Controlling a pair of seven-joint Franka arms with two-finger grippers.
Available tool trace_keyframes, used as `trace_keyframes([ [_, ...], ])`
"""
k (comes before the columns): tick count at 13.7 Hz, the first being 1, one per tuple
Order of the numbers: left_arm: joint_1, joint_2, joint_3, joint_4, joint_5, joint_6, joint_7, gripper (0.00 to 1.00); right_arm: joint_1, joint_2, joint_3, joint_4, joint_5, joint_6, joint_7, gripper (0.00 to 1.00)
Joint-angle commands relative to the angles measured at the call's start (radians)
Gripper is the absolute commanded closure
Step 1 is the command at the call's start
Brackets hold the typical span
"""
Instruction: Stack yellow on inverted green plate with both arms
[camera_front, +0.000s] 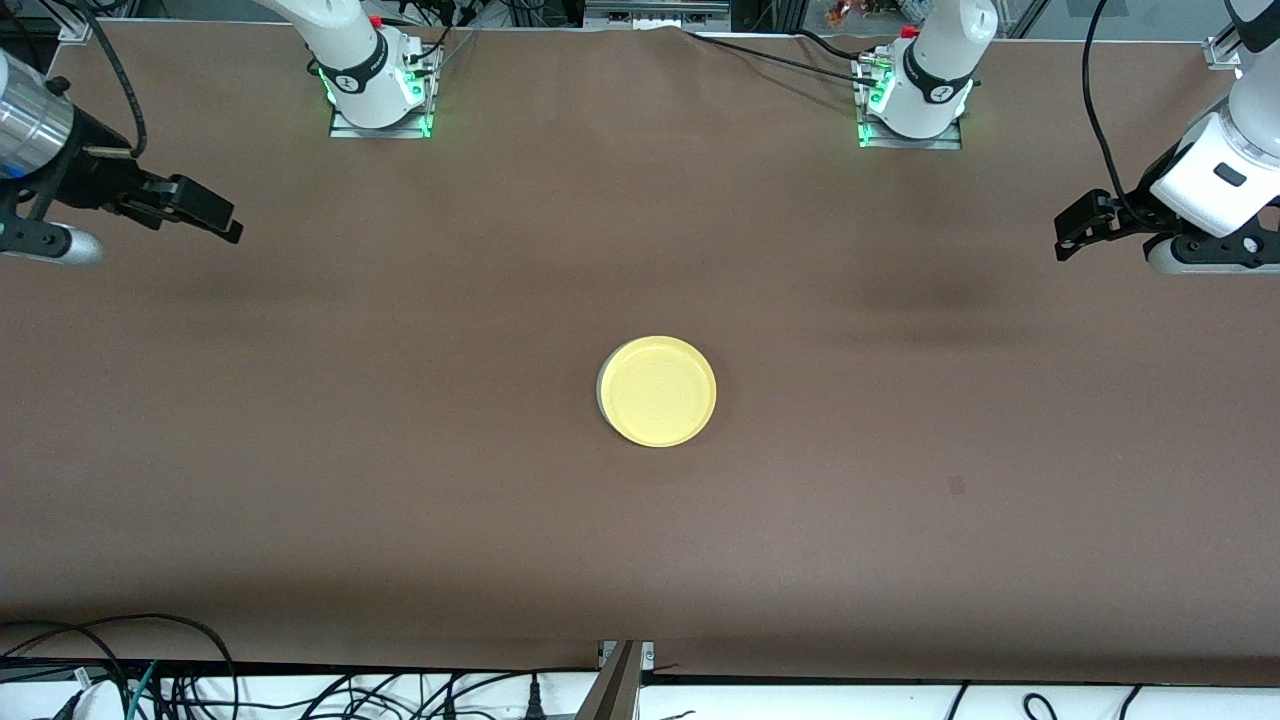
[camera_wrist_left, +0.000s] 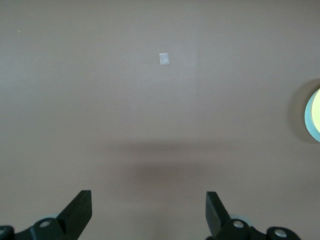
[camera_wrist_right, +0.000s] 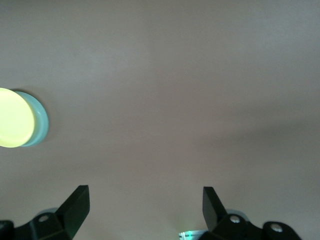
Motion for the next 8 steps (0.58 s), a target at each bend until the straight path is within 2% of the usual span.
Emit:
trace_keyframes([
  [1,0.013,0.010,-0.003,0.019,-0.011,-0.005,0.017,0.00,-0.195,-0.091,0.203,-0.108,-0.028,0.037,-0.023,0.00],
  [2,0.013,0.010,-0.003,0.019,-0.011,-0.005,0.017,0.00,-0.220,-0.088,0.225,-0.103,-0.031,0.037,-0.064,0.00],
  [3,0.013,0.010,-0.003,0.019,-0.011,-0.005,0.015,0.00,-0.221,-0.079,0.224,-0.089,-0.045,0.040,-0.121,0.00],
  [8,0.013,0.010,-0.004,0.019,-0.011,-0.008,0.015,0.00,-0.223,-0.041,0.224,-0.035,-0.065,0.026,-0.164,0.00],
])
